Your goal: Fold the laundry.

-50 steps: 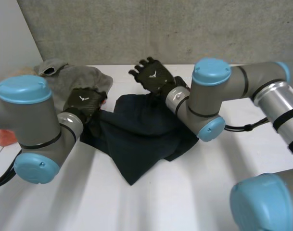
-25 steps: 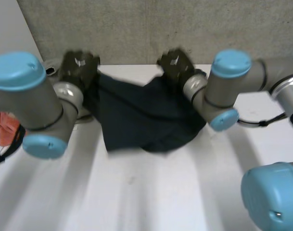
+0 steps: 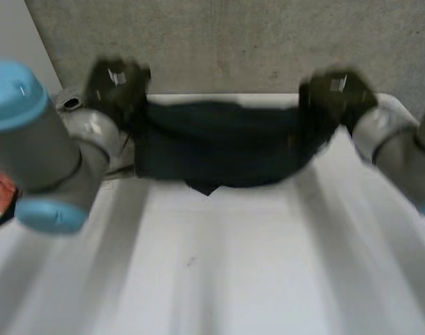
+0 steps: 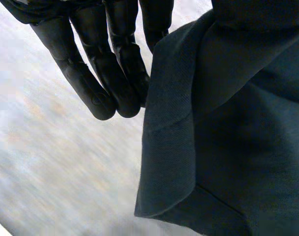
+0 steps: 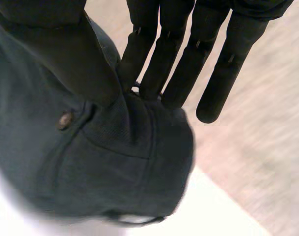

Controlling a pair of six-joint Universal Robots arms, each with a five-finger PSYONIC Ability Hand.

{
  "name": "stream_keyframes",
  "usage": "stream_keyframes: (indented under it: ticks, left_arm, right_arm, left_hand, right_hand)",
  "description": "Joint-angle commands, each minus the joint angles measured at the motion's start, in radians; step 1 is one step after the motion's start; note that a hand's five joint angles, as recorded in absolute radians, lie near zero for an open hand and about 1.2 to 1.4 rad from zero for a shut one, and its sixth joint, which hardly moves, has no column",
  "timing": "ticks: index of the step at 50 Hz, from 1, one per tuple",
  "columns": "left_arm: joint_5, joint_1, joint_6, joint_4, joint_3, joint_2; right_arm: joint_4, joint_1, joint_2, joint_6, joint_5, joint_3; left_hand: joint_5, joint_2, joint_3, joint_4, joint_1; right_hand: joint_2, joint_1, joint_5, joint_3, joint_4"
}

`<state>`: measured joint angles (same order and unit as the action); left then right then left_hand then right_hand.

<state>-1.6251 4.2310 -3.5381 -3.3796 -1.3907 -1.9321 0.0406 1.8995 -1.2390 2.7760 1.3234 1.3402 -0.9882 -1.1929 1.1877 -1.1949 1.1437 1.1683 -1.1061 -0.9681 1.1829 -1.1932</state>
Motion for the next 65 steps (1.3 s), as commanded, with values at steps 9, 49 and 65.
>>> stream_keyframes:
  ticks: [9,49,65]
  left_arm:
    - [0.027,-0.020,-0.021,0.071,-0.286,0.102]
    - [-0.088,-0.032,0.131,0.266,-0.169,-0.120]
    - [-0.019,-0.016,0.169,0.298,0.054,0.283]
  right_arm:
    - [0.229,0.006,0.023,-0.289,0.005,0.114]
    - [0.530,0.124,0.454,-0.656,-0.099,-0.464]
    - [0.637,0.020,-0.048,-0.352,0.017,-0.337]
  left_hand:
    - [0.587,0.617,-0.612,0.619,-0.568]
    - [-0.043,-0.013,0.018,-0.011,0.062]
    - [-0.233,-0.203,0.209,-0.201,0.253]
  right_hand:
    - [-0.611,0.549,0.586,-0.626,0.636]
    - [0.226,-0.288,-0.252,0.211,-0.201]
    - [0.228,-0.290,-0.254,0.213,-0.203]
